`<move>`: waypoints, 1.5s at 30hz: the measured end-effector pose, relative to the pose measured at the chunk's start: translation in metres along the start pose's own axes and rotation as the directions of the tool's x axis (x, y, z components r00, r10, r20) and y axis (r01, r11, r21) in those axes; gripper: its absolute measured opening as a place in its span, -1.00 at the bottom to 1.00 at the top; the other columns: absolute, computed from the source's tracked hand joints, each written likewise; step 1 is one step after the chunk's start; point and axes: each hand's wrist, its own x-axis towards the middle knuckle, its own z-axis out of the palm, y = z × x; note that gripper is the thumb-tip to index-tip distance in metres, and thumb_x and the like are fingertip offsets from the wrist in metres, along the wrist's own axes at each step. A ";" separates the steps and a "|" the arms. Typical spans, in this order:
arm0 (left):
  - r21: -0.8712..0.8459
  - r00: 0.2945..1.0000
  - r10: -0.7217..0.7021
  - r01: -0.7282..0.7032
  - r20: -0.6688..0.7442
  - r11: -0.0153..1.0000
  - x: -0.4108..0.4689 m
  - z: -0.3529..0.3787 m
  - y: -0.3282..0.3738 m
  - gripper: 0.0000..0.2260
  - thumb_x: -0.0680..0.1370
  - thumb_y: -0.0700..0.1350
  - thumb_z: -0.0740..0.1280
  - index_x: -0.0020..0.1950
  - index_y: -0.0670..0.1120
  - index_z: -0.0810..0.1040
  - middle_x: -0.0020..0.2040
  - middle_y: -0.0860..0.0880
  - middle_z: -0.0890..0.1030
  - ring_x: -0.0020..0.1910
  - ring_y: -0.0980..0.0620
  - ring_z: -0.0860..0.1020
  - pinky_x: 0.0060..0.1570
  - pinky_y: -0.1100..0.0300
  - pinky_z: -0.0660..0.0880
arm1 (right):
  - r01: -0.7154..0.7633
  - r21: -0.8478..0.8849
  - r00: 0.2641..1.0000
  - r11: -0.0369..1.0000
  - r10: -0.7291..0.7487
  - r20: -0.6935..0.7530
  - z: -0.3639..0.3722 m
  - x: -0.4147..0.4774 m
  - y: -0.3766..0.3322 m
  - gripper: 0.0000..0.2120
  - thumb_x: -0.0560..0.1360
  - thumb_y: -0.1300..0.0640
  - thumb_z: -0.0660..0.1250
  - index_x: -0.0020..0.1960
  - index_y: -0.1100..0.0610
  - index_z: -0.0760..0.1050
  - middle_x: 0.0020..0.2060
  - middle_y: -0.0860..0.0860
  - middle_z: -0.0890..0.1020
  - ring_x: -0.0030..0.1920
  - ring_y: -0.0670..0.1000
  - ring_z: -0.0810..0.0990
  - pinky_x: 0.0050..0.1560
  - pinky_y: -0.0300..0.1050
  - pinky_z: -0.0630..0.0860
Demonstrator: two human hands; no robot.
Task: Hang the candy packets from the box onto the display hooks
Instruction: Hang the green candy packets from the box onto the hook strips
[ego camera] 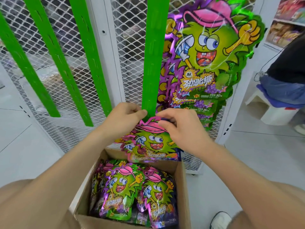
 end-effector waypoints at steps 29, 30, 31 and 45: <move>-0.062 0.983 0.002 0.009 0.183 0.998 -0.023 -0.019 0.002 -0.82 0.68 -0.07 0.41 -0.07 -0.10 0.70 -0.10 -0.27 0.68 -0.17 0.03 0.51 -0.07 0.13 0.42 | -0.089 0.059 0.944 0.994 0.103 -0.313 0.029 -0.005 -0.025 -0.87 0.49 0.01 0.56 -0.05 -0.01 0.63 -0.28 -0.26 0.64 -0.16 -0.17 0.65 -0.01 -0.02 0.61; -0.070 0.983 0.002 0.011 0.183 0.997 -0.022 -0.018 0.001 -0.83 0.68 -0.06 0.42 -0.05 -0.08 0.71 -0.02 -0.31 0.68 -0.14 0.00 0.52 -0.01 0.08 0.42 | -0.094 0.056 0.945 0.994 0.107 -0.309 0.029 -0.006 -0.025 -0.87 0.49 0.00 0.56 -0.06 -0.03 0.63 -0.28 -0.28 0.63 -0.16 -0.17 0.64 0.02 0.02 0.61; -0.081 0.983 -0.001 0.017 0.184 0.997 -0.021 -0.016 0.000 -0.85 0.67 -0.04 0.42 -0.03 -0.06 0.71 0.03 -0.33 0.67 -0.11 -0.02 0.52 0.02 0.03 0.43 | -0.100 0.057 0.946 0.993 0.113 -0.305 0.028 -0.005 -0.025 -0.87 0.49 -0.01 0.55 -0.06 -0.04 0.63 -0.27 -0.29 0.64 -0.16 -0.17 0.64 0.03 0.06 0.62; -0.051 0.988 -0.036 0.044 0.149 0.998 -0.019 -0.014 0.001 -0.71 0.65 0.09 0.35 -0.03 -0.11 0.70 -0.21 -0.20 0.56 -0.19 -0.03 0.44 -0.07 0.03 0.33 | 0.257 -0.204 0.926 0.945 -0.301 -0.230 0.039 -0.012 -0.010 -0.79 0.55 0.22 0.54 0.18 0.16 0.73 0.03 0.15 0.62 -0.08 0.09 0.65 0.01 -0.12 0.60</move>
